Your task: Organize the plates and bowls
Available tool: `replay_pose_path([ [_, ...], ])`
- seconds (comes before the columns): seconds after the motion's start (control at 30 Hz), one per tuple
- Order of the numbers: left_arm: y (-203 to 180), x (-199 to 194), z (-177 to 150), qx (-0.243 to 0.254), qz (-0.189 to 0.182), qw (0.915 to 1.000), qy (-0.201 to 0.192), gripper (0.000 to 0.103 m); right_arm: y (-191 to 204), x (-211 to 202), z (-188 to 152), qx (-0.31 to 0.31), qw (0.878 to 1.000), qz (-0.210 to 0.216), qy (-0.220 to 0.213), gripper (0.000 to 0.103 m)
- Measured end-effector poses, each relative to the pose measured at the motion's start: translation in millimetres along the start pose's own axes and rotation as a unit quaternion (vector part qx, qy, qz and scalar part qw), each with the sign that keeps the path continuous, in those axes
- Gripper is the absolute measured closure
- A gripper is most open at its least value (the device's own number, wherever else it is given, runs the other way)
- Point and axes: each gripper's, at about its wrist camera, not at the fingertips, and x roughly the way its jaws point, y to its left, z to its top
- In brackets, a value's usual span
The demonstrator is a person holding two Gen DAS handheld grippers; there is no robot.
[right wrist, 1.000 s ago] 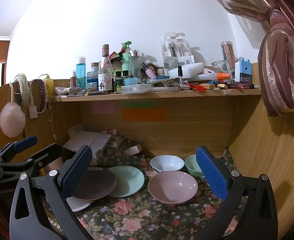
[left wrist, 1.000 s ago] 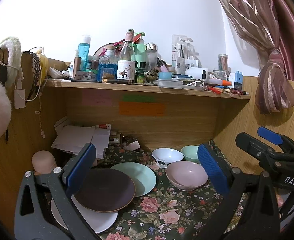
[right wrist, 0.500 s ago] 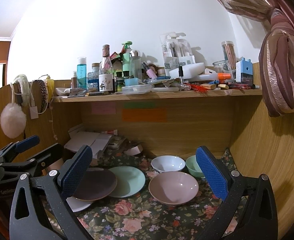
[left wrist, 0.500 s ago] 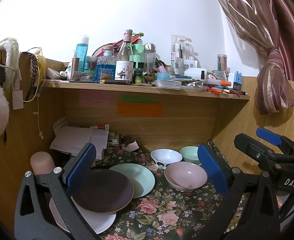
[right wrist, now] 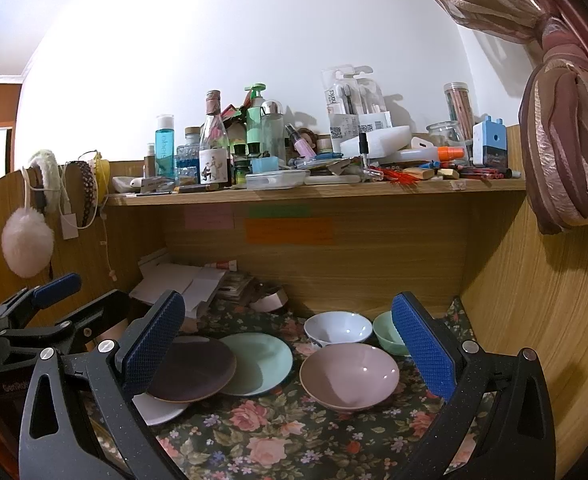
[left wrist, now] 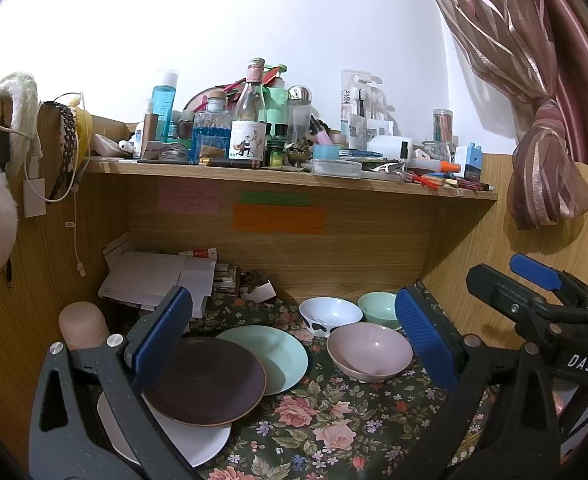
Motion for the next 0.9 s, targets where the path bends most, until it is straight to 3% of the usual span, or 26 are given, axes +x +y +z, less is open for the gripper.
replay_pose_path([
  [0.9, 6, 6, -10, 0.001, 0.001, 1.0000, 0.009, 0.000, -7, 10, -3, 0.009, 1.000, 0.000, 0.014, 0.000],
])
